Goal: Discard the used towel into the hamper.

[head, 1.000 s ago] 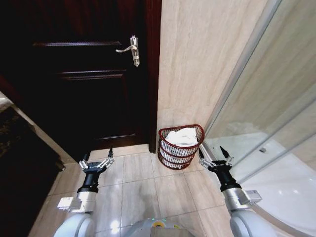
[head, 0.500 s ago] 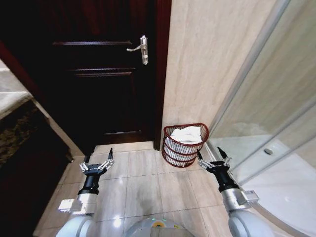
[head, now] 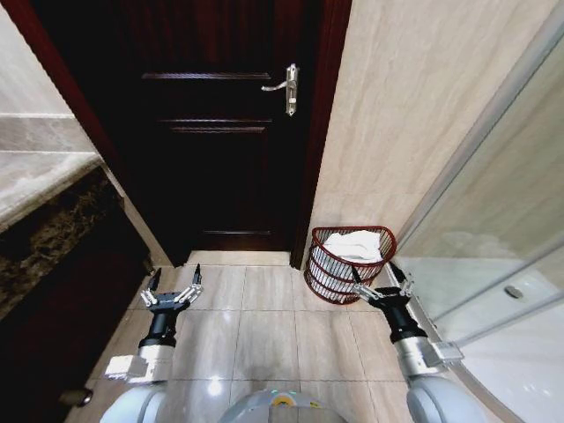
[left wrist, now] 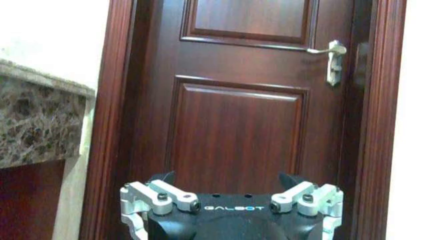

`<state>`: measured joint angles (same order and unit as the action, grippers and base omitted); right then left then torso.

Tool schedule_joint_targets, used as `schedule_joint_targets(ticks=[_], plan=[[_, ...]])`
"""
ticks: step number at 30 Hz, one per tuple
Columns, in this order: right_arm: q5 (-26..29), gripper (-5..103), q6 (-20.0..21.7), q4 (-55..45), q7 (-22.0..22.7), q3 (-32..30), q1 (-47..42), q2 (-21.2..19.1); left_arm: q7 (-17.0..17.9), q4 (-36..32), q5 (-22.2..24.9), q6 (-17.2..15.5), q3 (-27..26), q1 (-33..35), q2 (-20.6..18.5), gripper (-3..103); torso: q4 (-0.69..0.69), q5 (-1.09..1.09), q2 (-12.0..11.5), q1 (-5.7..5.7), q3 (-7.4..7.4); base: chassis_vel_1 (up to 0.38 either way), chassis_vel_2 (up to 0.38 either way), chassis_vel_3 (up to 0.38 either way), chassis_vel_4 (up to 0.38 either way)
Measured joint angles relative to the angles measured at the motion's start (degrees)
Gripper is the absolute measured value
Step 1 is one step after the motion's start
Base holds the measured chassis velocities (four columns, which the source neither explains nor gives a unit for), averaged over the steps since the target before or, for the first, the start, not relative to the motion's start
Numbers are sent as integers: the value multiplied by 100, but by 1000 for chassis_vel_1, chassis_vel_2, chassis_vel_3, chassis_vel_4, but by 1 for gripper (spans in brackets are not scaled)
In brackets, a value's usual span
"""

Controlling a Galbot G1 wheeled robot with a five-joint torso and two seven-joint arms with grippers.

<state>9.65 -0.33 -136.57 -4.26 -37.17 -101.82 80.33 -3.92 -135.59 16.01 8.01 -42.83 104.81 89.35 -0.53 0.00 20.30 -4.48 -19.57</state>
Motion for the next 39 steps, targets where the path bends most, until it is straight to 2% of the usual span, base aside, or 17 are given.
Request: schedule_joint_targets(ticks=[8,19,27,39], plan=[[52,100,-61,-12,-13,7,-29,22,72,-33,-63,-106,24,-57,3,100,-1,0,202,-77,-125,0,0,0,0],[86,100,61,-39,-24,-53,35,-59,84,-15,-201,-113,47,-86,69,100,0,0,495,-178,-315,4,2,3,5],[152,100,76,-34,-12,-98,85,-123,144,15,-328,-100,56,-137,100,100,-4,-1,629,-229,-401,35,35,36,42],[110,100,80,-29,-12,-57,128,-99,144,-65,-332,-220,57,-189,101,100,-1,0,886,-340,-543,0,0,0,0]])
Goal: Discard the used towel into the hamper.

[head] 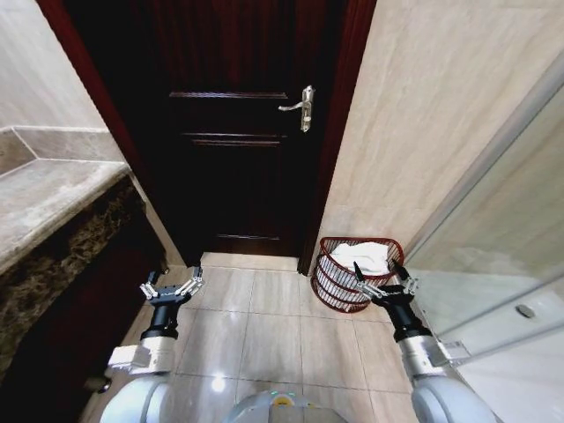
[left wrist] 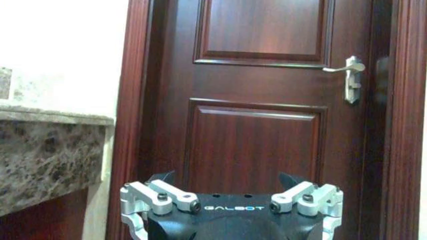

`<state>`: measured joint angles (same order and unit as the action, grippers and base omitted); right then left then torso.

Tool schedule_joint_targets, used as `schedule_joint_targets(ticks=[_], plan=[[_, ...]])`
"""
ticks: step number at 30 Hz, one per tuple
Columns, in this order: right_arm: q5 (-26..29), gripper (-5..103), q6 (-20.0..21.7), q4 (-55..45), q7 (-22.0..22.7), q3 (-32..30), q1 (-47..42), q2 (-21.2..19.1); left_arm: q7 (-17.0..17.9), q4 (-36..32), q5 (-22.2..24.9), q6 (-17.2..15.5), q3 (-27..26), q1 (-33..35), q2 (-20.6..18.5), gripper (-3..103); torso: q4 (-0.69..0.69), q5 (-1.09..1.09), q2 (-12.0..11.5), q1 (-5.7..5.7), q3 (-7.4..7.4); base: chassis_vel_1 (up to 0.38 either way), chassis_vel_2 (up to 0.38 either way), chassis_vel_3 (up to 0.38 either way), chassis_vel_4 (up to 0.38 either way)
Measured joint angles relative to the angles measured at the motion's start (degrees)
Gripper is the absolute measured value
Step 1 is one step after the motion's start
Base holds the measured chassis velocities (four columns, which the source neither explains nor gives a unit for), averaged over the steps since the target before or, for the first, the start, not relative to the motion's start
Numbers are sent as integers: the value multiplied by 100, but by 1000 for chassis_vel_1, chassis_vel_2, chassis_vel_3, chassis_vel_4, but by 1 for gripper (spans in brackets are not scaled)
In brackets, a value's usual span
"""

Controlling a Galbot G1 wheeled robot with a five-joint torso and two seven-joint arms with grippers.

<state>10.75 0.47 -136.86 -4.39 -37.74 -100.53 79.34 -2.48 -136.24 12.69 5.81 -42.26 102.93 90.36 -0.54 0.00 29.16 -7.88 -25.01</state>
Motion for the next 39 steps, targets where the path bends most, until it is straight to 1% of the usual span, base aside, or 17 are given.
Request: schedule_joint_targets(ticks=[6,10,12,16,28,36,39], plan=[[-37,100,11,16,-6,-1,65,91,38,6,38,-12,-11,15,-93,100,0,0,128,-51,-77,0,0,0,0],[-31,100,-3,17,-31,-8,43,118,50,7,51,-121,16,-18,-120,100,-1,0,197,-79,-116,0,0,0,0],[-23,100,-12,17,-42,-9,34,103,79,-38,50,-253,52,-78,-118,100,-1,0,244,-98,-145,0,0,0,0],[-17,100,-10,17,-42,-14,70,74,123,-74,44,-335,75,-142,-115,100,-1,0,332,-132,-199,0,0,0,0],[38,100,8,-8,-27,-53,88,-27,176,-83,19,-320,25,-149,-159,100,-2,0,546,-219,-325,0,0,0,0],[67,100,102,-47,-8,-48,153,-82,179,-145,19,-315,1,-127,-127,100,-3,0,725,-296,-424,0,0,0,0],[64,100,105,-75,-8,-36,110,-88,178,-151,18,-303,-17,-112,-121,100,-3,0,828,-336,-488,0,0,0,0]])
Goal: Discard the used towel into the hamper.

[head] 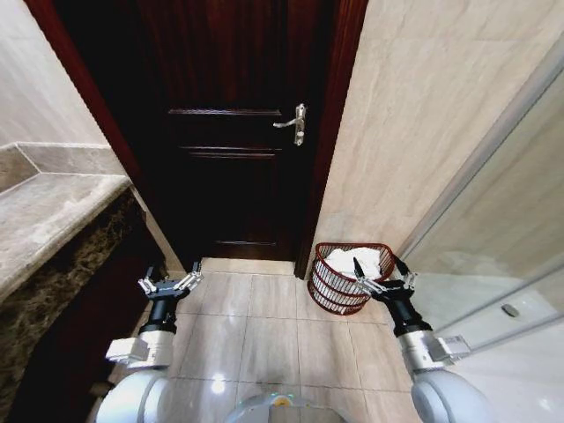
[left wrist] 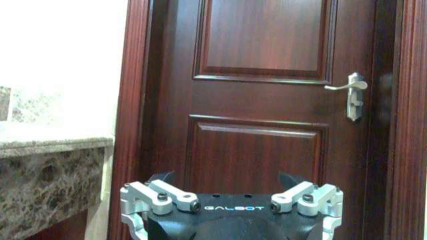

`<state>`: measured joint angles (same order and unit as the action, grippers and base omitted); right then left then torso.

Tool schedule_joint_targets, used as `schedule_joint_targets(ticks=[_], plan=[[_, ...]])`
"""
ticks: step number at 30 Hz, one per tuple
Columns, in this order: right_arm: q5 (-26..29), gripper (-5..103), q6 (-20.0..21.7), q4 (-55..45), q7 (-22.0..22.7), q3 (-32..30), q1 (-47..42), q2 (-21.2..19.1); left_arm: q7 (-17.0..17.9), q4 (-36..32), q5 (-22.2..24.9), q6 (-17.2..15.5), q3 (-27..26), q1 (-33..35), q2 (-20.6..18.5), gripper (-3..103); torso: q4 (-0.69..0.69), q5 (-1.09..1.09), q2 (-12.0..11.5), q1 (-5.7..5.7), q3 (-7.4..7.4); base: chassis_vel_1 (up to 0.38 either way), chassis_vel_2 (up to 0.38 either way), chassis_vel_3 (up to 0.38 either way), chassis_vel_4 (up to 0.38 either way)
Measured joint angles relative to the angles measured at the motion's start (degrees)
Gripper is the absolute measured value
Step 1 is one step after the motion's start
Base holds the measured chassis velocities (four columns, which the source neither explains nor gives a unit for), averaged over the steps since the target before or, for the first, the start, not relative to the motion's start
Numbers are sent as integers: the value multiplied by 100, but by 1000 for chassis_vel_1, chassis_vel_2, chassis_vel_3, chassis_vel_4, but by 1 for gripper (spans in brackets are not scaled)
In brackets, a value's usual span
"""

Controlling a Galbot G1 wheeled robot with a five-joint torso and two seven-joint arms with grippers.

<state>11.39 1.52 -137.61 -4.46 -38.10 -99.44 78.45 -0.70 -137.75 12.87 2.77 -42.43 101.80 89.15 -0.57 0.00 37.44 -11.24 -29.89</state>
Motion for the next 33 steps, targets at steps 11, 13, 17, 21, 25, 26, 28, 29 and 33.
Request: schedule_joint_targets(ticks=[11,13,17,21,25,26,28,29,33], plan=[[-5,100,3,-103,27,12,-114,40,-6,-79,-6,6,-25,52,13,100,0,0,265,-107,-159,0,0,0,0],[0,100,-12,-104,27,-1,-130,36,-7,-84,-14,6,-18,54,17,100,0,0,299,-122,-178,55,-26,-13,11],[18,100,-74,-103,29,-21,-164,35,-11,-112,-60,6,9,52,37,100,0,0,406,-167,-240,14,-6,-4,3],[40,100,-108,-103,29,-31,-182,18,-19,-168,-94,5,22,81,80,100,0,0,489,-205,-280,5,-26,-25,17],[75,100,-130,-97,28,-58,-173,-18,-25,-195,-130,5,15,120,124,100,0,0,552,-232,-319,0,0,0,0],[80,100,-141,-92,26,-65,-162,-26,-28,-206,-141,6,13,133,137,100,0,0,582,-245,-337,0,0,0,0],[82,100,-157,-89,14,-66,-149,-41,-32,-224,-150,7,13,146,157,100,0,0,635,-268,-367,0,0,0,0],[82,100,-157,-89,10,-61,-147,-44,-32,-230,-151,7,14,149,161,100,-1,0,662,-280,-381,0,0,0,0],[82,100,-173,-82,9,-55,-147,-41,-31,-233,-157,-9,22,152,148,100,-1,0,760,-324,-435,0,0,0,0]])
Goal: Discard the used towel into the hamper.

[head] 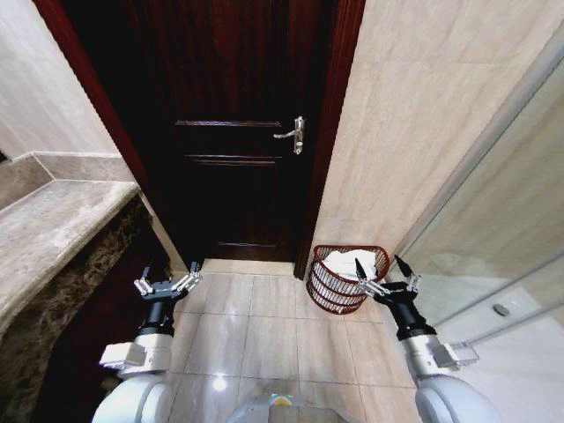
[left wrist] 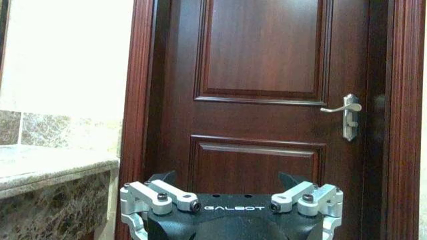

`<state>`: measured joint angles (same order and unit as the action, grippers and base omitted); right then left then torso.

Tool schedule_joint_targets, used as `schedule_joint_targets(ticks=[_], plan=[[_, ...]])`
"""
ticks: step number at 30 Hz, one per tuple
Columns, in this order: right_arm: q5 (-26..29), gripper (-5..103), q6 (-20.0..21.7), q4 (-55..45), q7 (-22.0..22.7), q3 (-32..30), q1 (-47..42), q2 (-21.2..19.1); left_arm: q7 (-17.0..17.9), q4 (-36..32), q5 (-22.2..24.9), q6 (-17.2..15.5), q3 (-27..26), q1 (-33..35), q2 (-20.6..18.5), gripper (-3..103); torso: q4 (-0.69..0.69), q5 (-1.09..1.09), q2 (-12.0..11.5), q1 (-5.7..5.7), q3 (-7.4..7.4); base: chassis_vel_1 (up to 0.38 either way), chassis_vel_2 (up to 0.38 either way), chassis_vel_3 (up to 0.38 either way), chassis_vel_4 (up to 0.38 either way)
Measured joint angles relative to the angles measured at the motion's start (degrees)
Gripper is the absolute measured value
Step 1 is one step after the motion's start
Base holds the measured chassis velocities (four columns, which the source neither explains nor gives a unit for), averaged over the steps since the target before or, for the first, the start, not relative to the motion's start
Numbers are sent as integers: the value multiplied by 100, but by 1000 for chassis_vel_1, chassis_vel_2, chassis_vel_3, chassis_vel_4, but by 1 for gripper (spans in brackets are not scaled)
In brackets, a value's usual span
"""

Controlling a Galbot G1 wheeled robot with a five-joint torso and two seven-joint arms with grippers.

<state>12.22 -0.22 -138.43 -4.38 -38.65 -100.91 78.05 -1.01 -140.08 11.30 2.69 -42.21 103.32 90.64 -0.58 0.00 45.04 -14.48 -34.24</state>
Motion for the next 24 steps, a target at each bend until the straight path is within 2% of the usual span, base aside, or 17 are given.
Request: schedule_joint_targets(ticks=[7,24], plan=[[59,100,-54,57,-13,-36,-3,-21,36,-19,-56,-96,55,-19,-13,100,0,0,185,-76,-108,0,0,0,0],[158,100,-71,107,-46,-86,28,-104,58,-20,-127,-93,62,-20,48,100,0,0,610,-257,-352,0,0,0,0]])
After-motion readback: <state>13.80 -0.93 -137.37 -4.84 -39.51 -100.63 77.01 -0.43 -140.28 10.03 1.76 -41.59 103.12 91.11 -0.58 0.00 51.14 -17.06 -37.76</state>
